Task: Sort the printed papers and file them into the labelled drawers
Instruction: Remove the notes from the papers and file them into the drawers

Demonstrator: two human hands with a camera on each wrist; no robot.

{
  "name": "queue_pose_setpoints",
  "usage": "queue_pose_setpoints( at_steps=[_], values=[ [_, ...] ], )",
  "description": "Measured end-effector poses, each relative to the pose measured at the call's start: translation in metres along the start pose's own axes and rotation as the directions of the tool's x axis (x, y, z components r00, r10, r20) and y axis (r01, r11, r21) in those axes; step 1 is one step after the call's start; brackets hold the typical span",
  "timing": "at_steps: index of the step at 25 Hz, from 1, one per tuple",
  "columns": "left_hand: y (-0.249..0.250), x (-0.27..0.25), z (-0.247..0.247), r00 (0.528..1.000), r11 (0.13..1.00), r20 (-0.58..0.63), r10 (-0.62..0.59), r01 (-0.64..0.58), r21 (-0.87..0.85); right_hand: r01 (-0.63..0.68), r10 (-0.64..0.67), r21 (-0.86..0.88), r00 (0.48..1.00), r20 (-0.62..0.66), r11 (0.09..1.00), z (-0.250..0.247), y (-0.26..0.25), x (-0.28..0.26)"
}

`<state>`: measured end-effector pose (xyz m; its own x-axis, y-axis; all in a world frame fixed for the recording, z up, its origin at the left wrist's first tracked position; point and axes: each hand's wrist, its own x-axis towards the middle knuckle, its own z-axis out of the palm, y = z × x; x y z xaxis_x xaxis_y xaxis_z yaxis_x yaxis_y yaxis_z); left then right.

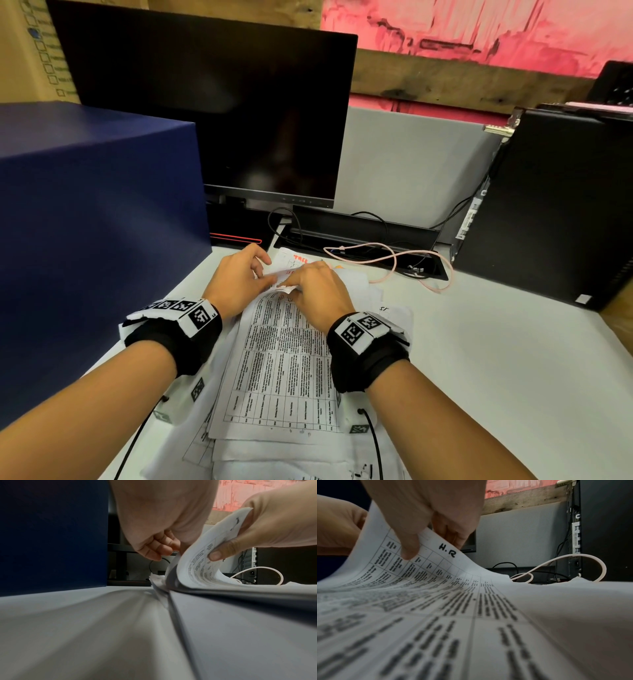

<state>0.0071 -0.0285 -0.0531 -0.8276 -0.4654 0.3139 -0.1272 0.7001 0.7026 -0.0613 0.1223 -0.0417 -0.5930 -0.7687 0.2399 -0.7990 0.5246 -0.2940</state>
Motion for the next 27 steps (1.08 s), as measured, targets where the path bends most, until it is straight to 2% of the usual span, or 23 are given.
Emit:
queue_pose_setpoints(
  at_steps=[3,6,9,12,15,17,22,27],
  values=[
    [0.0,0.0,0.0,1.0,0.999,0.021,0.021,-0.022,0.026,-0.008,0.007,-0.039,0.999,-0.038,0.999,-0.001,0.001,0.001],
    [0.0,-0.001,0.0,0.996,0.995,0.028,0.081,-0.082,0.05,-0.033,0.033,-0.039,0.999,-0.011,0.999,-0.001,0.001,0.001],
    [0.001,-0.001,0.001,0.994,0.995,0.035,0.102,-0.102,0.001,-0.034,0.033,-0.03,0.999,-0.021,0.999,-0.005,-0.002,-0.001],
    [-0.001,0.0,0.001,0.998,0.998,0.013,0.054,-0.053,-0.043,0.005,0.001,0.051,0.993,-0.122,0.999,-0.011,-0.008,-0.004],
    [-0.004,0.002,-0.001,1.0,0.998,-0.008,0.027,-0.027,0.05,0.041,-0.019,0.094,0.975,-0.222,0.995,-0.014,-0.011,-0.005],
    [-0.004,0.001,-0.002,1.0,0.997,-0.004,0.031,-0.031,0.072,0.026,-0.006,0.096,0.978,-0.207,0.995,-0.014,-0.011,-0.006],
    [0.0,-0.002,-0.002,0.995,0.995,0.015,0.103,-0.103,-0.001,-0.037,0.044,0.07,0.993,-0.107,0.997,-0.017,-0.012,-0.007],
    [-0.001,-0.001,0.0,0.996,0.996,0.028,0.086,-0.086,0.017,-0.048,0.052,0.05,0.995,-0.084,0.998,-0.014,-0.011,-0.006]
  ],
)
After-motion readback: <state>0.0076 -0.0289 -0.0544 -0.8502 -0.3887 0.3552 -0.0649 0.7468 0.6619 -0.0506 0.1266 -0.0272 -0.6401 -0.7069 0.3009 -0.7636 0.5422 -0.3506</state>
